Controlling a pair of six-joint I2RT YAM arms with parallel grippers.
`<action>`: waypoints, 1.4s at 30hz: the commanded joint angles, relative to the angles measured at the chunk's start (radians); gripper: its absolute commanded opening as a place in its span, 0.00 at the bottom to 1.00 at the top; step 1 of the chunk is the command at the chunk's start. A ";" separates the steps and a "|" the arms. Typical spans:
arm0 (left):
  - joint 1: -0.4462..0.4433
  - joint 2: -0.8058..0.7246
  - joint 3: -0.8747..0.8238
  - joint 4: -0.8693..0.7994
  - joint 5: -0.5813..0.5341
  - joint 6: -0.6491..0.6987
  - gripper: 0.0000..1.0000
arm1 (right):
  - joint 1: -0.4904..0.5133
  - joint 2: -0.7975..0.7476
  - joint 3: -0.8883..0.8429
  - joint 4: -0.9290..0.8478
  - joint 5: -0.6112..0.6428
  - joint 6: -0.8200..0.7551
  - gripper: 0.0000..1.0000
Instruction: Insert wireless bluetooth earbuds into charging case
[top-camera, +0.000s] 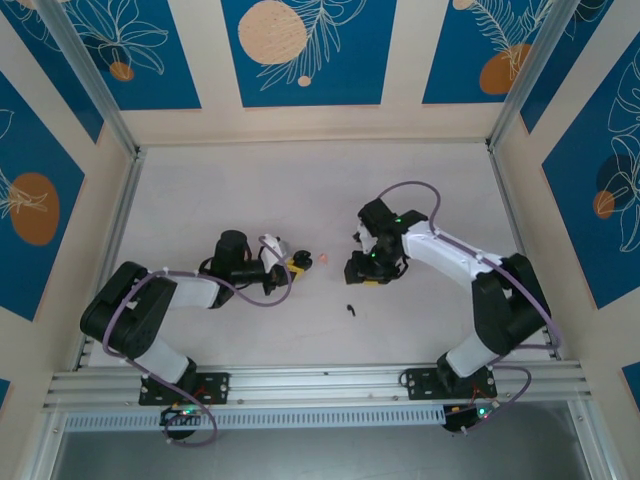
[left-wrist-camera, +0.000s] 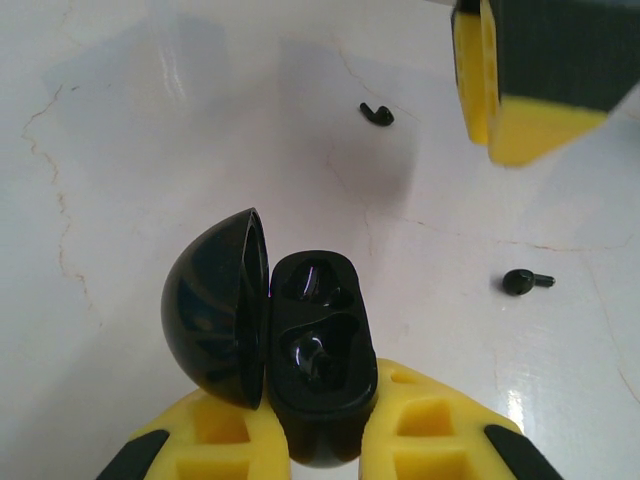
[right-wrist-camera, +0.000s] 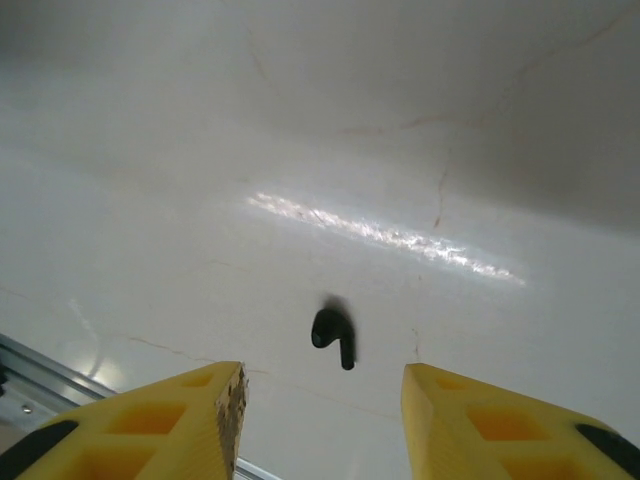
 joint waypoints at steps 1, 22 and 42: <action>-0.004 -0.009 0.012 0.010 -0.009 0.029 0.05 | 0.029 0.061 0.050 -0.055 0.004 0.020 0.46; 0.048 0.050 0.095 -0.030 0.052 0.047 0.05 | 0.116 0.269 0.157 -0.157 0.055 0.023 0.46; 0.052 0.050 0.089 -0.012 0.062 0.022 0.05 | 0.165 0.320 0.158 -0.170 0.090 0.020 0.38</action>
